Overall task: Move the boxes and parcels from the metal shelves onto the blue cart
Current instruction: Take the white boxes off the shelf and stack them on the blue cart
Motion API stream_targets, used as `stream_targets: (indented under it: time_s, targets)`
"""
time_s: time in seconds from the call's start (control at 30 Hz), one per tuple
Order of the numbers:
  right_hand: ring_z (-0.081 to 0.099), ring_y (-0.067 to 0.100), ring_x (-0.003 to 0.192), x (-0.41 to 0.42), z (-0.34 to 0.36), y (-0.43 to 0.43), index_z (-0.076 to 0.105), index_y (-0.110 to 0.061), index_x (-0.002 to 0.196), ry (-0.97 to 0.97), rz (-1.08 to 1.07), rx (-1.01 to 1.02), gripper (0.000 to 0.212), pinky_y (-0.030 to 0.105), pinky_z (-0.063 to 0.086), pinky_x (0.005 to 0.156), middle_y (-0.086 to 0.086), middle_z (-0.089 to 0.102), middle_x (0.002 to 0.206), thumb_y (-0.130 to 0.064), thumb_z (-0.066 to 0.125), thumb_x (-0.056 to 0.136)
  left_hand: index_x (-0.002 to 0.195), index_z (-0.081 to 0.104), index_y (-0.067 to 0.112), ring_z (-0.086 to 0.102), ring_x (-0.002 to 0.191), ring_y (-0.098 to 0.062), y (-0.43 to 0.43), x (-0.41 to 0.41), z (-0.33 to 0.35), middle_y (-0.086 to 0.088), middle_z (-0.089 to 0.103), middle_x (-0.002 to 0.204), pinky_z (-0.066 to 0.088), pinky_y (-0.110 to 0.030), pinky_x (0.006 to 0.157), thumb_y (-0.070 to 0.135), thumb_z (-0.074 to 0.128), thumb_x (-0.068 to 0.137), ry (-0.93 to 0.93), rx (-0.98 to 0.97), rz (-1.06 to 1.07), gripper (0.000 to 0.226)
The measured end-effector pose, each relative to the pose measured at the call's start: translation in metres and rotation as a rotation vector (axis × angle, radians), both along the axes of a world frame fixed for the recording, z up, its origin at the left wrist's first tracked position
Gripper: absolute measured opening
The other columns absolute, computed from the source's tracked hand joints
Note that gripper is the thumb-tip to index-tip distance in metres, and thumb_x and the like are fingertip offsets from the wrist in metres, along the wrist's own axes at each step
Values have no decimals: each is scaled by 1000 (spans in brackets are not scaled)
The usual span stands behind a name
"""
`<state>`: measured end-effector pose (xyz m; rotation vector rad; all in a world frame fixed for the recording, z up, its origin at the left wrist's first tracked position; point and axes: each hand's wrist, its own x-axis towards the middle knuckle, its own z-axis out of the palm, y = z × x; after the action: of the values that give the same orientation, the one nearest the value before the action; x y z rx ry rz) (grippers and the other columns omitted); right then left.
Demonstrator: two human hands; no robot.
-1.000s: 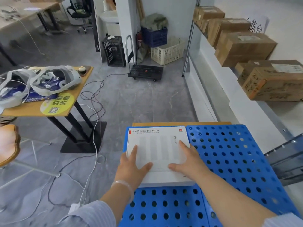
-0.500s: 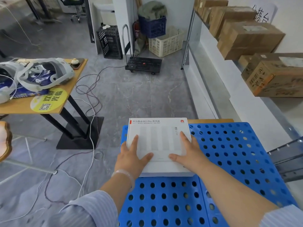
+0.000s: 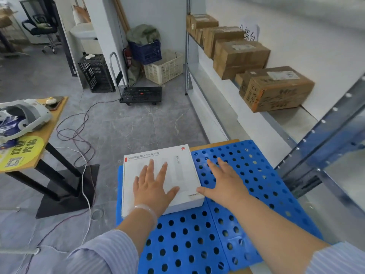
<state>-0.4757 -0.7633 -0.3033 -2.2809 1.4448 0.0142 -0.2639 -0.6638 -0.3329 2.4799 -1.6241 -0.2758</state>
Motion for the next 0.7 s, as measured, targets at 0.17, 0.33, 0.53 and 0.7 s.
stream_targets:
  time_s: [0.17,0.33,0.53,0.7]
  targets:
    - [-14,18,147,-81,22,23,-10,-40,151,80,-96,-127,104,44,-1,118,-7,-17,160,-84,44,74,148,-11,45,-14,146,-22,-29,-88,36,2,-18,159,-3,-46,117,76,28,84,-73,-62,-323,80]
    - [-8,18,147,-197,51,58,-6,-38,152,91,-309,-247,104,45,1,119,-4,-8,162,-86,39,72,148,-10,47,-14,146,-23,-40,-204,74,3,-20,159,-5,-50,117,77,25,85,-114,-115,-585,78]
    - [-8,15,147,-352,83,136,0,-40,152,80,-598,-325,99,41,0,117,-6,-7,162,-84,37,72,149,-4,44,-4,147,-24,-25,-361,113,-1,-7,161,2,-47,118,73,27,87,-68,-208,-852,75]
    - [-3,16,148,-446,101,216,3,-36,152,130,-812,-403,93,40,3,119,-3,-1,162,-78,41,79,149,-2,44,0,147,-24,16,-482,126,1,-4,161,4,-46,118,69,31,89,-10,-257,-1067,73]
